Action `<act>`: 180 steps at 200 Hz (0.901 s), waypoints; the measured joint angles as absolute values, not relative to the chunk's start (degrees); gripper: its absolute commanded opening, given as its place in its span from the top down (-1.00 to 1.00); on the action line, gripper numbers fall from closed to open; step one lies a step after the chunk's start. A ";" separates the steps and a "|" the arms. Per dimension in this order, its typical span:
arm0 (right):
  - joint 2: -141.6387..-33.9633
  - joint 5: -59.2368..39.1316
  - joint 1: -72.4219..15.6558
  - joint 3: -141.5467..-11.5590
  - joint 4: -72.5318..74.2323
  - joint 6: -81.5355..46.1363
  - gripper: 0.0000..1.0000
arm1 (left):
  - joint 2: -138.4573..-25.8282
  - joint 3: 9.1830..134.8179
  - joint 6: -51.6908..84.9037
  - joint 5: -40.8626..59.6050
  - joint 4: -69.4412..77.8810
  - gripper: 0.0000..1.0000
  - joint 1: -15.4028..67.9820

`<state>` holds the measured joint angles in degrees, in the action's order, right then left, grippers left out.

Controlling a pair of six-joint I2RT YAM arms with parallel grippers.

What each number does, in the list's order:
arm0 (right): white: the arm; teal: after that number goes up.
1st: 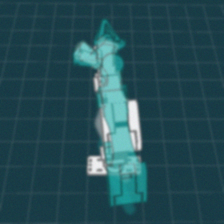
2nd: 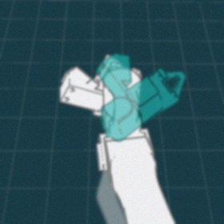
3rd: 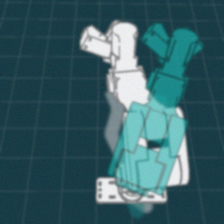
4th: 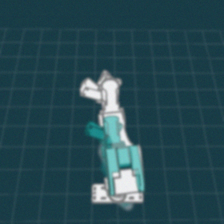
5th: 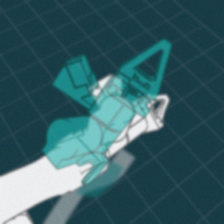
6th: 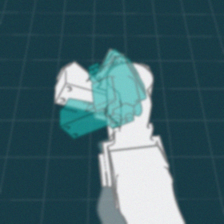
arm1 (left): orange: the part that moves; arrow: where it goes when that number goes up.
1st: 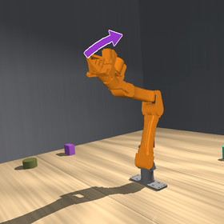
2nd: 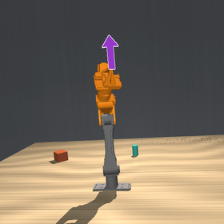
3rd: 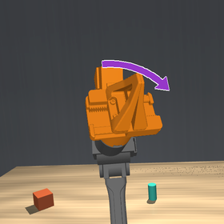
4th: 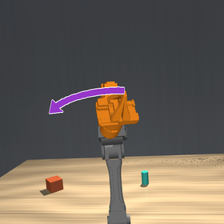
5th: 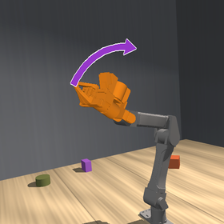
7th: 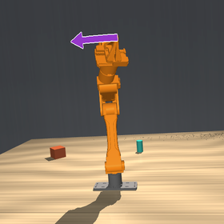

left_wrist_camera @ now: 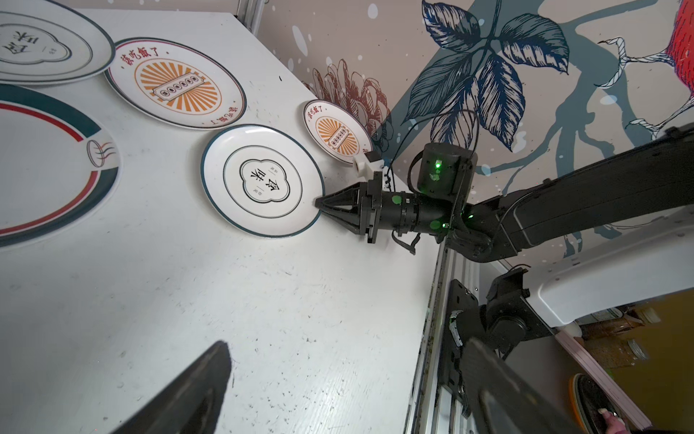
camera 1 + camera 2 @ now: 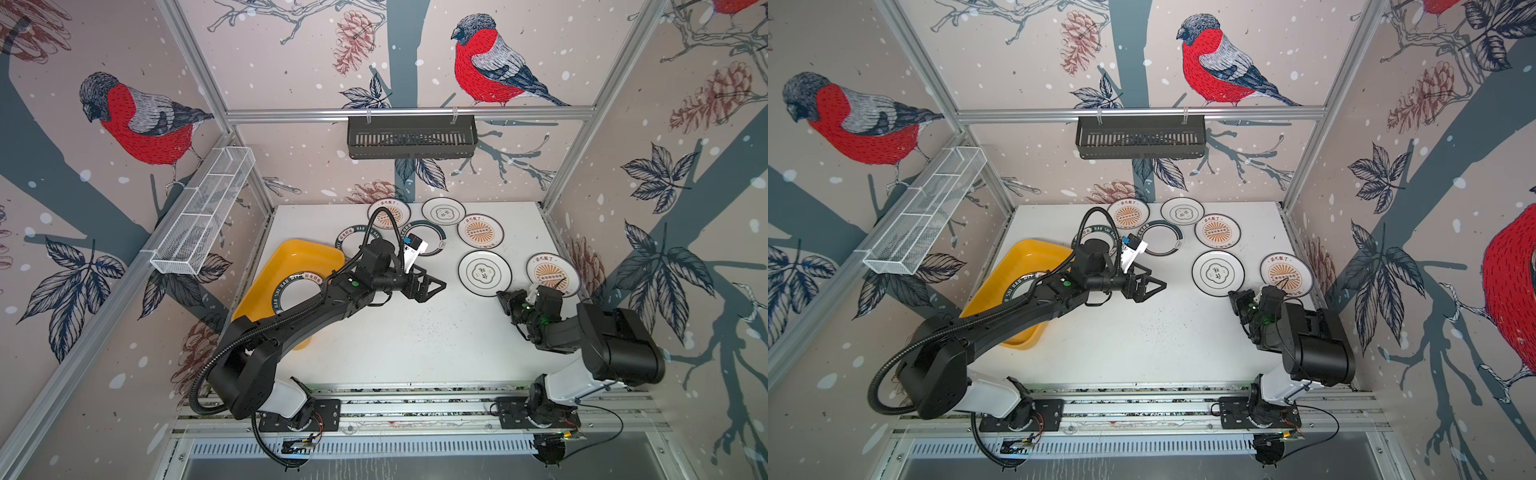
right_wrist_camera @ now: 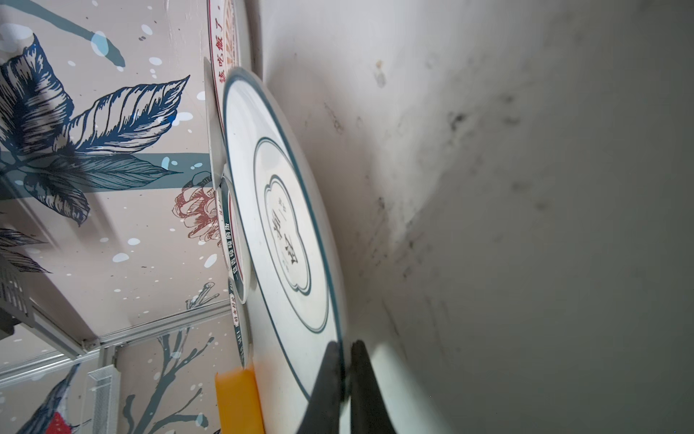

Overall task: Place the plates into the plastic bin on the countertop
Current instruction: 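Close the right gripper on the cloud-pattern plate rim nearest the robot, then lift the cloud-pattern plate on edge with the right gripper toward the left gripper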

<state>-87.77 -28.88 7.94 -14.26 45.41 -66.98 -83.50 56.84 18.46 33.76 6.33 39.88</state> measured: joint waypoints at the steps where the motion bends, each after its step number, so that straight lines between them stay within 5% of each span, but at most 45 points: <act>1: -87.37 -28.80 7.86 -14.41 44.97 -66.81 0.89 | -83.53 56.95 18.46 33.61 6.15 -0.92 39.88; 86: -70.89 -20.58 -3.20 -27.66 18.22 -56.88 0.89 | -83.90 58.83 19.53 26.59 3.62 -0.92 37.63; 180: -74.70 -21.96 -15.49 -36.86 15.55 -56.69 0.89 | -87.96 58.85 29.63 24.45 3.36 -0.74 25.85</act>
<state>-74.70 -21.96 -15.49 -36.86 15.55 -56.69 -87.96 58.85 29.63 24.45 3.36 25.85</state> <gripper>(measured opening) 0.076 0.885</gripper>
